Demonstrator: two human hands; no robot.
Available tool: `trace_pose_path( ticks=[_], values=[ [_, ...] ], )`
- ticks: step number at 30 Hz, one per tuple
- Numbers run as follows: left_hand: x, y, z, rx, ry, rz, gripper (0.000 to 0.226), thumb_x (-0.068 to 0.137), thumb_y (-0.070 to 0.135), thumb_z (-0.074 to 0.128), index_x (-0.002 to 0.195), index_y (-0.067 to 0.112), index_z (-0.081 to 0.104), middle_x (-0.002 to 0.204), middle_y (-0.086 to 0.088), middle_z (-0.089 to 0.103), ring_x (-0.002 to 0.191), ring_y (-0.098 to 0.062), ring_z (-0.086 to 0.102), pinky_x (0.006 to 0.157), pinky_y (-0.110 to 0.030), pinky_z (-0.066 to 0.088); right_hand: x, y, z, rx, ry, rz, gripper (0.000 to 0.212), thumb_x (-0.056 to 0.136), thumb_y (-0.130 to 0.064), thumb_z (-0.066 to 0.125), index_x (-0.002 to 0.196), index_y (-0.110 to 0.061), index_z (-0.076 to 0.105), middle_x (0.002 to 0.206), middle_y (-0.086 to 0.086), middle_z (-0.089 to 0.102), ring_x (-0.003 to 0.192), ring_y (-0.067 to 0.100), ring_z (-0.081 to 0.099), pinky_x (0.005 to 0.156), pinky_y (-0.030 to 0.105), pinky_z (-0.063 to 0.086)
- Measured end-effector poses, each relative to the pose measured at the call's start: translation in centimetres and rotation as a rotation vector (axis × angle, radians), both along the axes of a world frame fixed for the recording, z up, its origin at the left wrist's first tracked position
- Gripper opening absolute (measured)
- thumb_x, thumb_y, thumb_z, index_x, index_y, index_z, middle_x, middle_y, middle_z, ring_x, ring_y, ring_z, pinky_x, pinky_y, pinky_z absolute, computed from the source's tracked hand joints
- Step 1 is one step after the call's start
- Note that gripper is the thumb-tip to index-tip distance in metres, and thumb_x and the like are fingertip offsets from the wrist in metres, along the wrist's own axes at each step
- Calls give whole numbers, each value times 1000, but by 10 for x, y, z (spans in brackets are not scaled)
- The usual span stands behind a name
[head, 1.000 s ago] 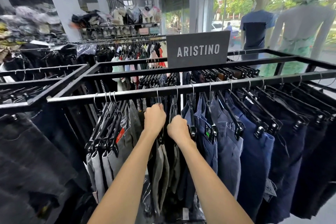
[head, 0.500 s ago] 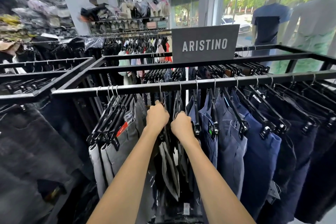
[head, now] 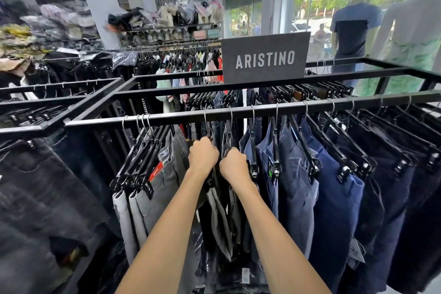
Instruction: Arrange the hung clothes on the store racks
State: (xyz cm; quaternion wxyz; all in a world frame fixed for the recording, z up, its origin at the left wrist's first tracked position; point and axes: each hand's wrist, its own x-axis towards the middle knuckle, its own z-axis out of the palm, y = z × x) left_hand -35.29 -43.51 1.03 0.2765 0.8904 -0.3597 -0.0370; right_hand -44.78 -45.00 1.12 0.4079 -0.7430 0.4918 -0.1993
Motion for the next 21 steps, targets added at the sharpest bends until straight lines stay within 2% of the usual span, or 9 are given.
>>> trace_pose_path(
  ticks=[3, 5, 8, 10, 14, 17, 19, 21],
  values=[
    [-2, 1, 4, 16, -12, 19, 28, 97, 21, 48, 116, 2, 57, 123, -22, 57, 115, -42, 54, 89, -44, 46, -3, -4, 0, 18, -18, -5, 26, 95, -2, 42, 119, 4, 50, 130, 26, 50, 113, 43, 56, 87, 39, 46],
    [-2, 3, 6, -2, -20, 34, 29, 98, 26, 49, 113, 3, 59, 120, -21, 59, 113, -41, 55, 88, -43, 47, -4, -7, 2, 34, -32, -14, 29, 97, -6, 44, 125, 3, 49, 133, 25, 50, 115, 42, 56, 87, 37, 46],
    [2, 11, 10, -95, -12, 68, 39, 97, 38, 49, 109, 4, 63, 111, -20, 65, 109, -40, 59, 86, -43, 49, -7, -11, 4, 11, -133, -22, 58, 103, -23, 49, 151, 0, 26, 142, 25, 48, 127, 39, 51, 95, 37, 43],
    [6, 21, 15, -176, -25, 74, 40, 97, 38, 49, 114, 6, 65, 111, -18, 67, 109, -38, 60, 88, -42, 49, -8, -13, 9, -67, -192, -44, 66, 103, -32, 49, 154, -1, 20, 146, 23, 46, 134, 37, 45, 102, 37, 39],
    [32, 51, 31, -265, -131, 71, 30, 91, 12, 48, 111, 14, 70, 111, -9, 71, 107, -30, 62, 90, -36, 49, 5, -8, 26, -242, -249, -74, 56, 101, -29, 51, 147, 0, 38, 143, 19, 49, 134, 34, 45, 109, 39, 35],
    [63, 77, 44, -319, -169, 61, 43, 78, -8, 47, 107, 12, 72, 109, -7, 72, 108, -25, 63, 94, -34, 49, 16, 12, 43, -315, -365, -118, 59, 99, -21, 53, 151, -5, 31, 148, 16, 41, 137, 31, 39, 112, 37, 30],
    [83, 94, 50, -285, -196, 66, 44, 77, -10, 48, 109, 10, 71, 111, -8, 70, 110, -26, 61, 96, -35, 47, 25, 30, 55, -396, -412, -131, 59, 99, -19, 54, 152, -7, 31, 151, 14, 35, 139, 28, 35, 113, 33, 26],
    [99, 107, 52, -151, -207, 49, 39, 81, -8, 51, 112, 7, 69, 116, -11, 66, 115, -29, 58, 97, -35, 44, 39, 51, 63, -427, -432, -112, 54, 100, -18, 53, 150, -8, 36, 151, 12, 36, 141, 25, 33, 111, 26, 23]
  ],
)
